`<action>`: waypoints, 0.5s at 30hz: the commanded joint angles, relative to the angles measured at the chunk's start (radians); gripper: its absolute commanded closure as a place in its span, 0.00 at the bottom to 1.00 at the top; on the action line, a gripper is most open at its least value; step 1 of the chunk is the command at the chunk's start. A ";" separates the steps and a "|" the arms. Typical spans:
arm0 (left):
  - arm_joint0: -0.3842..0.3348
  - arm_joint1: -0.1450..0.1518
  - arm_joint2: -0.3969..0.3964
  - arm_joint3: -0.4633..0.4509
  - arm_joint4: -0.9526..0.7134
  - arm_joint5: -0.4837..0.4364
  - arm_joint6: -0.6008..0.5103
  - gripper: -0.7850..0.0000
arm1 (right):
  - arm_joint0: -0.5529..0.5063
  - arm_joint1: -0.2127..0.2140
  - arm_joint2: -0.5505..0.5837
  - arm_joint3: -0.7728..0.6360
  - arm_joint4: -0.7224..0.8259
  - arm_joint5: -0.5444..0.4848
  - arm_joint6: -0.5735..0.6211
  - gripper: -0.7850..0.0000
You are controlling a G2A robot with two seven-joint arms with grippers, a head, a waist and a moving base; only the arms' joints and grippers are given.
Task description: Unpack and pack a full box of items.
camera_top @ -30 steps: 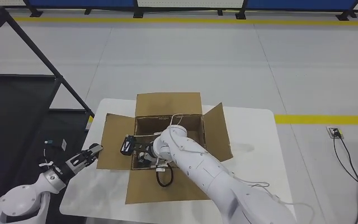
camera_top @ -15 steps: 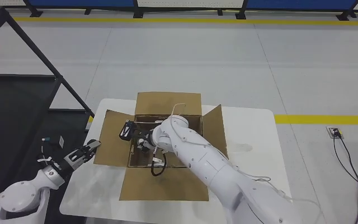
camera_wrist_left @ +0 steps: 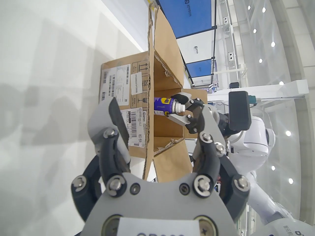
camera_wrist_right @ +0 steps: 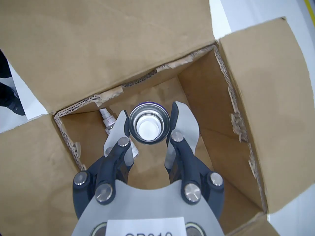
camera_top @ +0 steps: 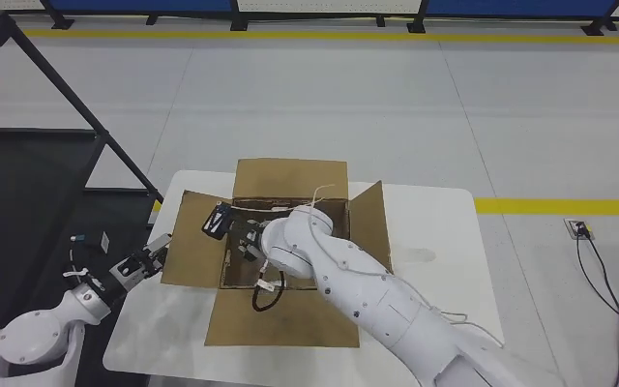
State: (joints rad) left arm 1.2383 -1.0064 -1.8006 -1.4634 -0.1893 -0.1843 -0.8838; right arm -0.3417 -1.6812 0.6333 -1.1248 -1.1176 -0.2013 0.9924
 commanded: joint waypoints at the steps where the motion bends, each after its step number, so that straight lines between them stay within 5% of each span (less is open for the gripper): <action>1: 0.000 0.000 0.000 0.000 0.000 0.000 0.000 0.00 | 0.006 -0.001 -0.002 0.002 0.005 -0.004 -0.003 1.00; 15: 0.000 0.000 0.000 0.000 0.000 0.000 0.000 0.00 | -0.012 0.001 0.001 -0.001 -0.012 -0.015 -0.029 1.00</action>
State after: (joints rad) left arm 1.2383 -1.0065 -1.8007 -1.4633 -0.1892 -0.1846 -0.8841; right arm -0.3503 -1.6805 0.6328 -1.1245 -1.1248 -0.2126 0.9687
